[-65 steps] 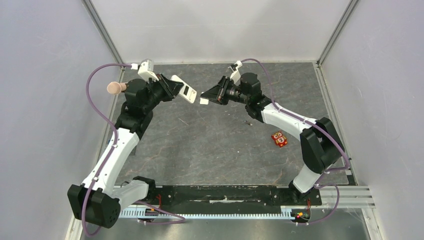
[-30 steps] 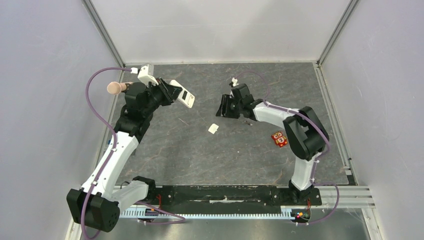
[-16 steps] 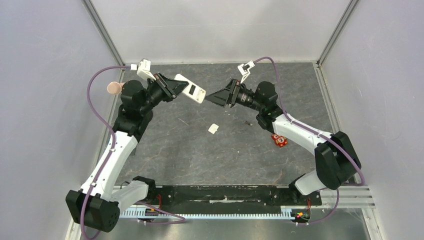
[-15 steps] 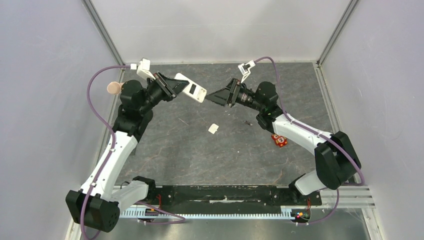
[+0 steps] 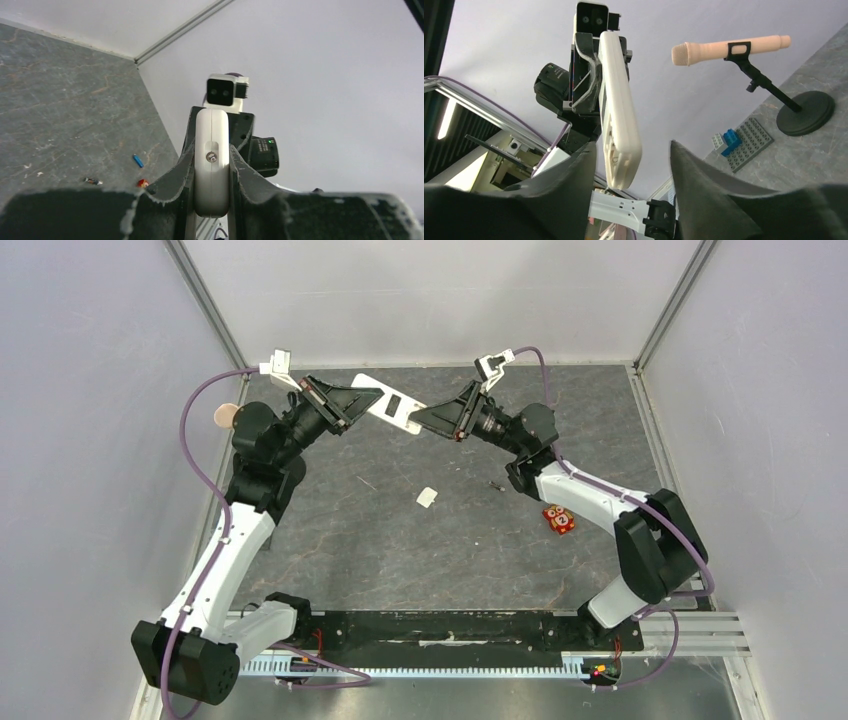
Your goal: Load the batteries into the remote control
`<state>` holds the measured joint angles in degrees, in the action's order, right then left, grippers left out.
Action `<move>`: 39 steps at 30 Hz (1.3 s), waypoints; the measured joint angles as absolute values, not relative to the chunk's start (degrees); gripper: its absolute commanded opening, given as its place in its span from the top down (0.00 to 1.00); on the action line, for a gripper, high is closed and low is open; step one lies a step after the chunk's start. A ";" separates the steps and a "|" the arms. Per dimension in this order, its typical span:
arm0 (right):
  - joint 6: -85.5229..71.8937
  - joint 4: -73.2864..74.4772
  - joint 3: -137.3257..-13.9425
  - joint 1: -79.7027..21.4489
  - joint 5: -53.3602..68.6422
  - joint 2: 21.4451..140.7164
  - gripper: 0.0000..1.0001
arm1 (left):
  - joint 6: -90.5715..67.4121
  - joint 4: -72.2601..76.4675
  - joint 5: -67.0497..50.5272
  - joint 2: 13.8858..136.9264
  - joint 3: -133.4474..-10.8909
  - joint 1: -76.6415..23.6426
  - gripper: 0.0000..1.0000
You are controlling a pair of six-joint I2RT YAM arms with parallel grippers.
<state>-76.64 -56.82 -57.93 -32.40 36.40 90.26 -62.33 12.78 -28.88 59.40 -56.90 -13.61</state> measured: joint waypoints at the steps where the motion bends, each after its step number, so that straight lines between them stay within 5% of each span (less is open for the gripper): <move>1: -77.62 -57.45 -58.17 -32.40 36.38 90.65 0.72 | -62.94 13.15 -29.15 59.42 -56.88 -13.61 0.87; 6: -80.31 -58.94 -59.31 -32.47 36.71 91.18 0.89 | -64.01 14.24 -30.13 59.53 -56.49 -13.30 0.45; 9: -79.66 -57.52 -60.45 -32.40 37.21 91.26 0.91 | -63.94 14.17 -32.14 59.53 -56.49 -13.32 0.37; 14: -76.44 -52.99 -63.09 -31.92 40.91 91.81 0.90 | -62.41 11.84 -38.89 60.45 -57.82 -12.08 0.38; 24: -70.67 -43.53 -68.58 -30.41 47.79 92.14 0.86 | -55.96 6.85 -50.61 64.20 -60.82 -9.98 0.55; 27: -70.02 -41.95 -69.69 -30.41 48.84 92.75 0.84 | -55.09 6.50 -52.73 64.77 -60.82 -9.98 0.74; 30: -69.87 -40.51 -70.13 -30.41 49.76 92.97 0.73 | -54.30 6.57 -53.71 65.23 -60.77 -9.89 0.97; 35: -67.53 -37.28 -70.24 -30.20 49.47 93.06 0.43 | -53.23 6.07 -53.67 65.32 -60.49 -9.87 0.98; 39: -65.23 -34.22 -69.21 -28.82 47.81 92.73 0.34 | -51.90 6.00 -52.75 65.32 -59.61 -9.87 0.98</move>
